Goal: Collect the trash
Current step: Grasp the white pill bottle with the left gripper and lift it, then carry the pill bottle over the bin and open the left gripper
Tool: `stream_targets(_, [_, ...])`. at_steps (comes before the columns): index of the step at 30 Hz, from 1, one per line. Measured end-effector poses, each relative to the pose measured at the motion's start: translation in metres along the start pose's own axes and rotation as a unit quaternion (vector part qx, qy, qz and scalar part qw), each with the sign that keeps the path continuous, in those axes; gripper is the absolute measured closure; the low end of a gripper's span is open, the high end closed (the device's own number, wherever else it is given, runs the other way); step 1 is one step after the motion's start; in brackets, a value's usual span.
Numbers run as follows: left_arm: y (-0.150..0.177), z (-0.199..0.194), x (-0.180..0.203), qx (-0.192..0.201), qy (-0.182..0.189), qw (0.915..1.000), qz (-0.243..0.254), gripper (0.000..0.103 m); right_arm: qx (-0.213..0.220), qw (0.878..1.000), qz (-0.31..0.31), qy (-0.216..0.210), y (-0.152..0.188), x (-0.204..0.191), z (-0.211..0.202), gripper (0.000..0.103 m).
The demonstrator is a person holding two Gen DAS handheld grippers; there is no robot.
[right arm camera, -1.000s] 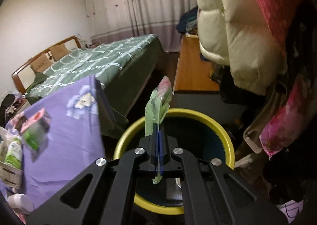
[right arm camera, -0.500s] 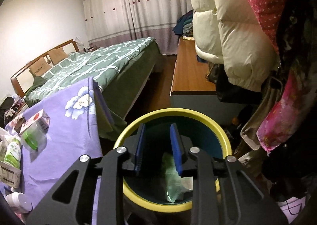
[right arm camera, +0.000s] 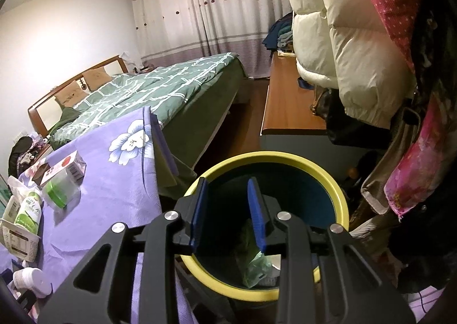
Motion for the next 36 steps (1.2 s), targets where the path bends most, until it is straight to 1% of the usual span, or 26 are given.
stream_targets(5, [-0.002, 0.013, 0.012, -0.009, 0.007, 0.9999, -0.001, 0.005, -0.002, 1.0, 0.009, -0.001, 0.001, 0.011, 0.001, 0.074])
stream_targets(10, [-0.004, 0.023, 0.018, -0.013, -0.001, 0.9999, 0.001, 0.005, -0.006, 1.0, 0.02, 0.002, 0.005, 0.025, 0.004, 0.074])
stream_targets(13, [-0.004, 0.028, 0.018, -0.016, -0.006, 0.9999, 0.0, 0.01, -0.009, 1.0, 0.027, 0.004, 0.007, 0.032, 0.006, 0.074])
stream_targets(18, [-0.006, 0.036, 0.019, -0.022, -0.01, 0.9997, -0.003, 0.01, -0.011, 0.999, 0.03, 0.0, 0.01, 0.036, 0.008, 0.074])
stream_targets(19, [-0.006, 0.036, 0.019, -0.02, -0.009, 0.9997, -0.003, 0.011, -0.011, 0.999, 0.03, -0.001, 0.011, 0.037, 0.008, 0.074])
stream_targets(20, [-0.007, 0.037, 0.02, -0.019, -0.007, 0.9998, -0.002, 0.015, -0.01, 0.999, 0.03, -0.002, 0.011, 0.037, 0.008, 0.074])
stream_targets(25, [-0.007, 0.038, 0.023, -0.016, 0.006, 0.9998, -0.003, 0.015, -0.01, 0.999, 0.032, -0.002, 0.011, 0.037, 0.007, 0.074])
stream_targets(28, [-0.008, 0.033, 0.031, -0.017, 0.021, 0.9996, 0.005, 0.015, -0.009, 0.999, 0.035, 0.0, 0.011, 0.041, 0.005, 0.074])
stream_targets(31, [-0.015, 0.028, 0.047, -0.01, 0.046, 0.9987, 0.018, 0.015, -0.006, 0.999, 0.036, 0.008, 0.01, 0.046, 0.001, 0.074])
stream_targets(36, [-0.04, 0.025, 0.09, 0.014, 0.1, 0.9935, 0.052, 0.015, 0.002, 0.999, 0.035, 0.034, 0.008, 0.062, -0.009, 0.074])
Point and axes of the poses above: each gripper's, at about its wrist camera, not at the fingertips, and z roughly the way its jaws point, x to its right, y to its underside, the point moved 3 cm from there along z, roughly the way its jaws point, and after that the axes turned 10 degrees about x, right-handed, at the moved point
